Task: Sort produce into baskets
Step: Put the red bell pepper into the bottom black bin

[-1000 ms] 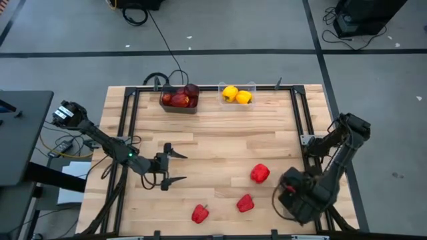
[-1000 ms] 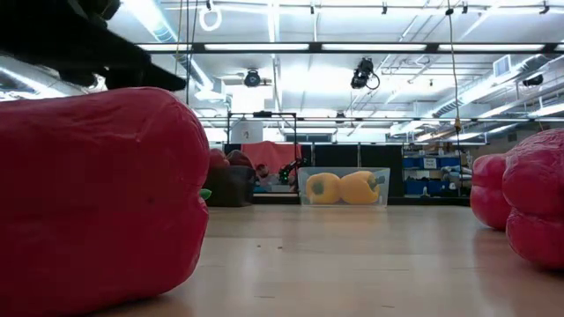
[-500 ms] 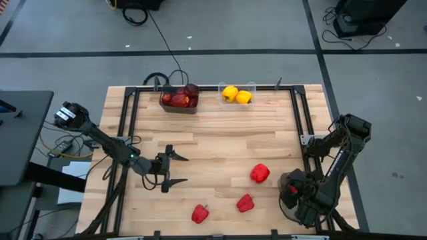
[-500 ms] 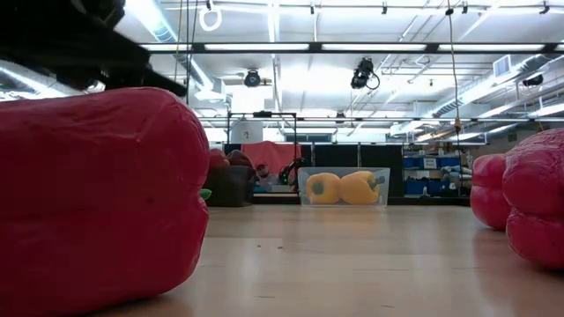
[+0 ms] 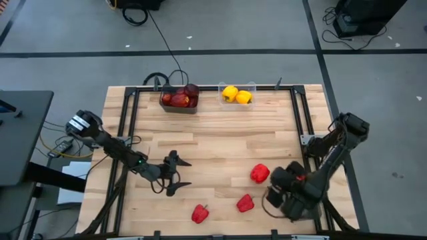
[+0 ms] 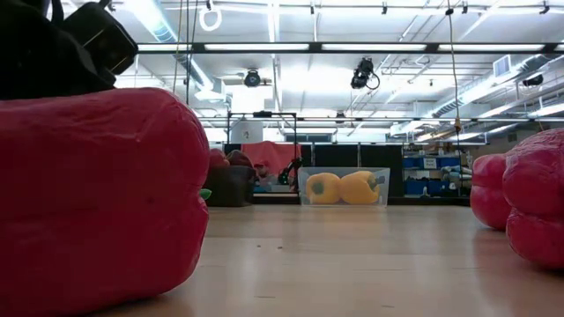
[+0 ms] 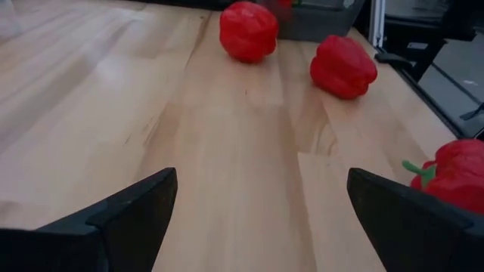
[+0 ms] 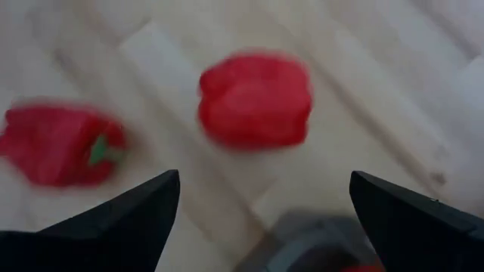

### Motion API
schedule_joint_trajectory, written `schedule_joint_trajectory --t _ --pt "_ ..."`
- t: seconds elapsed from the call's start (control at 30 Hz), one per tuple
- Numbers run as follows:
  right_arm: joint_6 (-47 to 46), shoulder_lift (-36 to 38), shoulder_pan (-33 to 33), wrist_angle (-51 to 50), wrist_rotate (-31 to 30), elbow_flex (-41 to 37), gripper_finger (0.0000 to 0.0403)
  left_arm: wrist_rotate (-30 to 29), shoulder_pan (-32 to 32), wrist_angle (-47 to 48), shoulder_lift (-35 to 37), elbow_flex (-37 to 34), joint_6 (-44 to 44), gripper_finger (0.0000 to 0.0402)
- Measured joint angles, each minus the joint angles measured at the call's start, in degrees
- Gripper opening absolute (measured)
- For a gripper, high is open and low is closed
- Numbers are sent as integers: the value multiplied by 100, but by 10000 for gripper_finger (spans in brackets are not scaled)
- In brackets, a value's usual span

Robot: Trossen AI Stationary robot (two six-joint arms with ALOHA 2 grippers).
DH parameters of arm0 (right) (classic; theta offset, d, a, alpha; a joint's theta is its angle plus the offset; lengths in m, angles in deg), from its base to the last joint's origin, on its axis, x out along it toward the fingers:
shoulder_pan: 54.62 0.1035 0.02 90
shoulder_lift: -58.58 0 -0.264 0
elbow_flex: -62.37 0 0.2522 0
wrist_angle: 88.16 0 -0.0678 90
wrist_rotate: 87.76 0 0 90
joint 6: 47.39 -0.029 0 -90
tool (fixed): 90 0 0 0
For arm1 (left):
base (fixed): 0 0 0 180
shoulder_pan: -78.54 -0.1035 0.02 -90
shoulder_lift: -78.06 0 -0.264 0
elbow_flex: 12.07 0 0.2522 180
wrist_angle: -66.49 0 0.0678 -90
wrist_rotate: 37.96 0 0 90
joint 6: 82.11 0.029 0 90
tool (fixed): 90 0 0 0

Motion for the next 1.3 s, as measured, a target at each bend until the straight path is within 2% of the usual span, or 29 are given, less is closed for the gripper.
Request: schedule_joint_trajectory --t 0.1,0.2,0.5,0.77,0.87,0.97,1.13,1.3 --pt "-45 0 -497 -75 -62 0 394 1 0 -239 -185 2 -6 392" --pt "-112 0 -994 -66 120 0 391 0 0 -317 -260 2 -9 392" --pt "1791 0 -1890 741 830 -2 398 4 0 -321 -261 2 -7 392" --pt "2522 0 -2260 902 1319 -148 400 43 0 -314 -261 4 -5 392" --pt "2517 0 -2332 1145 1623 -485 400 143 0 -314 -261 4 -4 392" --pt "2520 0 -2343 1804 1844 -946 400 162 0 -309 -261 4 -2 392" --pt "2539 41 -2354 2859 1914 -1552 401 162 0 -288 -261 4 -2 392" --pt "2528 37 -2352 2887 1862 -1666 392 160 0 -286 -261 7 -1 392"
